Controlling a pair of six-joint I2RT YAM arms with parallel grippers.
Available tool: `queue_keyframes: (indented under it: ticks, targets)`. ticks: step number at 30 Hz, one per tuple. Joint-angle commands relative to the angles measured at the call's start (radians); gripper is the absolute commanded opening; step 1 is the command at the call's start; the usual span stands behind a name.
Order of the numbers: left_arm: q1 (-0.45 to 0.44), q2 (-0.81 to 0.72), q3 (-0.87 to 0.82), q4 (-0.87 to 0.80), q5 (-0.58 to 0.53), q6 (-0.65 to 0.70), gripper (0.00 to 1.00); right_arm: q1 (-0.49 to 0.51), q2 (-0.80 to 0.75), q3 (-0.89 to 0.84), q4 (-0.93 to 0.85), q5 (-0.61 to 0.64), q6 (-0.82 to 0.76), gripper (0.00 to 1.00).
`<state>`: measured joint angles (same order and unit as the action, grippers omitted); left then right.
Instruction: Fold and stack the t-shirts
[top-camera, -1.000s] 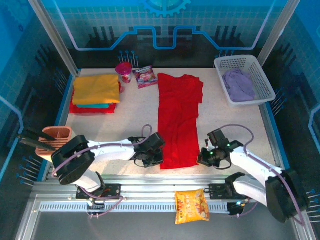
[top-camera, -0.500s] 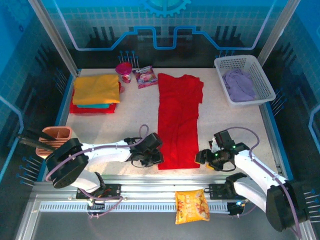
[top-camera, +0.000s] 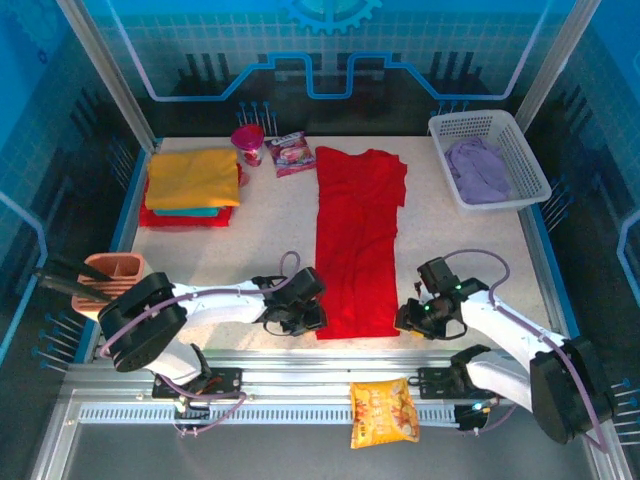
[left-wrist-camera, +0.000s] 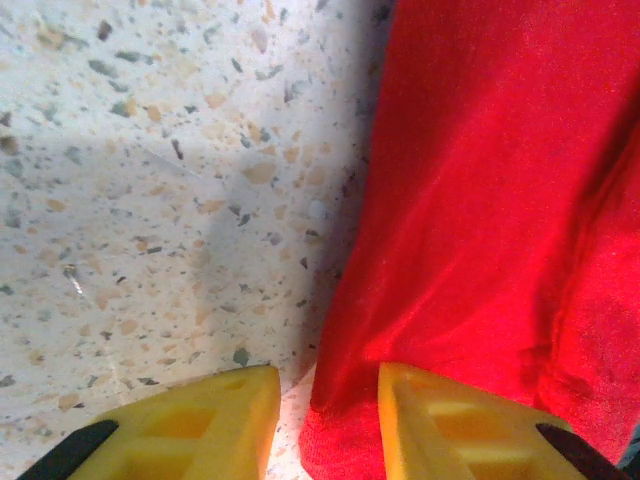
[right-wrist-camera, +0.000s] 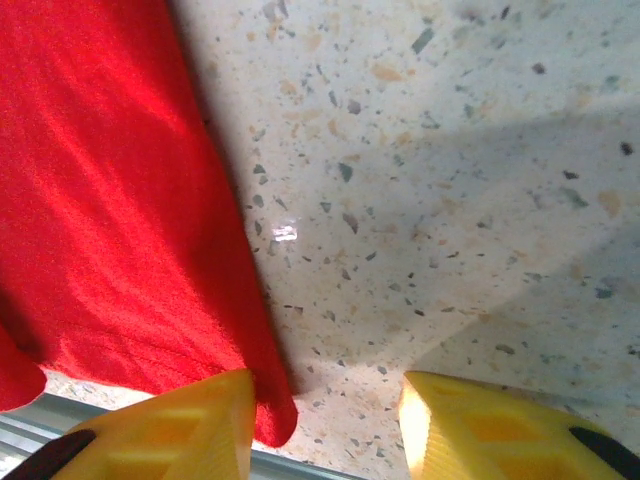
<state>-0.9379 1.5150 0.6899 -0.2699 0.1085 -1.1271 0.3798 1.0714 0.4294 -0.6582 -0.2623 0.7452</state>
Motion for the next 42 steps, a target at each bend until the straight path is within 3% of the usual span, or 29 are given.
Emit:
queue_keyframes:
  ticks: [1, 17, 28, 35, 42]
  targets:
    - [-0.016, 0.069, 0.006, 0.104, 0.044, -0.005, 0.31, 0.045, 0.028, -0.003, 0.159, -0.110, 0.015, 0.41]
    - [-0.020, 0.054, 0.076, -0.021, 0.018, 0.027, 0.33, 0.090, 0.016, 0.048, 0.083, -0.045, 0.012, 0.44]
    - [-0.019, 0.075, 0.054, -0.011, 0.015, 0.018, 0.19, 0.122, 0.099, 0.034, 0.085, -0.015, 0.010, 0.42]
    - [-0.019, 0.074, 0.038, 0.002, 0.017, 0.012, 0.13, 0.120, -0.022, 0.049, -0.026, 0.067, 0.004, 0.57]
    - [-0.022, 0.077, 0.039, 0.005, 0.019, 0.011, 0.12, 0.121, 0.027, 0.018, 0.063, 0.002, 0.021, 0.50]
